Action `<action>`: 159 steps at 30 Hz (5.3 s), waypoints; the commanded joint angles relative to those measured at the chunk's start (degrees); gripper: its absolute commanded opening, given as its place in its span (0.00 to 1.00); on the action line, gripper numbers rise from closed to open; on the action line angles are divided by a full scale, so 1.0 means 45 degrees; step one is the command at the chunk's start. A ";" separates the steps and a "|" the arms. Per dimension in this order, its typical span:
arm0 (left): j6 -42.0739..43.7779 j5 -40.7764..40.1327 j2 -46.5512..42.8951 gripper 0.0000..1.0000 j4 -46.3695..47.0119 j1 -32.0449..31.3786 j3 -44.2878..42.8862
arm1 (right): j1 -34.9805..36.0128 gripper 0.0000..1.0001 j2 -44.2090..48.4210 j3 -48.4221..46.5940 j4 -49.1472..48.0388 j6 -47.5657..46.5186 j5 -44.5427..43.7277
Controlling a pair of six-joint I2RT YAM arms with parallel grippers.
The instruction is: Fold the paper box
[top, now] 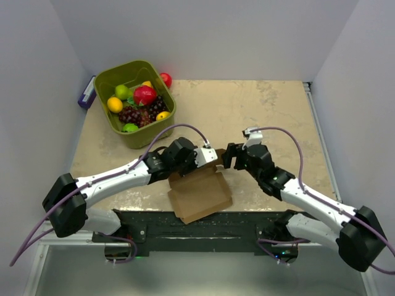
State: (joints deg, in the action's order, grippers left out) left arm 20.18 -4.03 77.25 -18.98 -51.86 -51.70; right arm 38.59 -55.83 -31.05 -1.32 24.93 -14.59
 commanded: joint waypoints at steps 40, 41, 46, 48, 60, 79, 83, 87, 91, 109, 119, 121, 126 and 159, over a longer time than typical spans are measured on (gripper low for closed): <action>0.0261 -0.0881 0.0411 0.21 0.0254 0.0410 0.0142 | 0.2362 0.25 -0.1830 0.1470 -0.0018 0.2625 0.0781; 0.0241 -0.0881 0.0411 0.21 0.0254 0.0410 0.0122 | 0.2362 0.24 -0.1986 0.1470 -0.0154 0.2625 0.0839; 0.0261 -0.0862 0.0430 0.21 0.0254 0.0410 0.0142 | 0.2382 0.21 -0.2202 0.1548 -0.0136 0.2761 0.0743; 0.0261 -0.0862 0.0430 0.21 0.0253 0.0410 0.0142 | 0.2382 0.20 -0.2319 0.1548 0.0117 0.2878 0.0451; 0.0241 -0.0861 0.0430 0.21 0.0253 0.0410 0.0161 | 0.2362 0.12 -0.3822 0.1392 0.0821 0.3678 -0.0098; 0.0261 -0.0725 0.0352 0.21 0.0214 0.0391 0.0161 | 0.2032 0.42 -0.1558 -0.0578 0.2947 0.2802 -0.0916; 0.0241 -0.0744 0.0294 0.21 0.0195 0.0391 0.0161 | 0.0958 0.50 -0.1479 -0.0971 0.2483 0.1904 -0.0587; 0.0260 -0.0744 0.0294 0.21 0.0214 0.0391 0.0181 | 0.0352 0.59 -0.2024 -0.1361 0.1021 0.0518 -0.0566; 0.0241 -0.0745 0.0293 0.20 0.0214 0.0391 0.0200 | 0.0292 0.66 -0.3137 -0.1908 0.0353 -0.0304 -0.0489; 0.0280 -0.0861 0.0352 0.20 0.0234 0.0391 0.0239 | 0.0253 0.41 -0.4097 -0.1421 -0.2382 -0.3254 0.0408; 0.0183 -0.0978 0.0586 0.20 0.0254 0.0391 0.0181 | 0.0311 0.04 -0.3765 -0.1343 -0.2246 -0.3490 0.1269; 0.0144 -0.0979 0.0683 0.19 0.0234 0.0391 0.0122 | 0.0409 0.04 -0.3667 -0.1284 -0.2109 -0.3392 0.1250; 0.0046 -0.1057 0.0840 0.18 0.0214 0.0391 0.0025 | 0.0819 0.01 -0.3140 -0.1011 -0.1933 -0.2923 0.0918; -0.0072 -0.0452 0.0977 0.15 0.0058 0.0371 -0.0034 | 0.2948 0.17 -0.1737 0.0454 -0.2033 0.1042 -0.1444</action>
State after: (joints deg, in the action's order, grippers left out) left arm 21.52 -7.86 80.75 -17.17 -50.28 -51.90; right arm 50.74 -67.29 -29.78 -11.53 24.53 -20.05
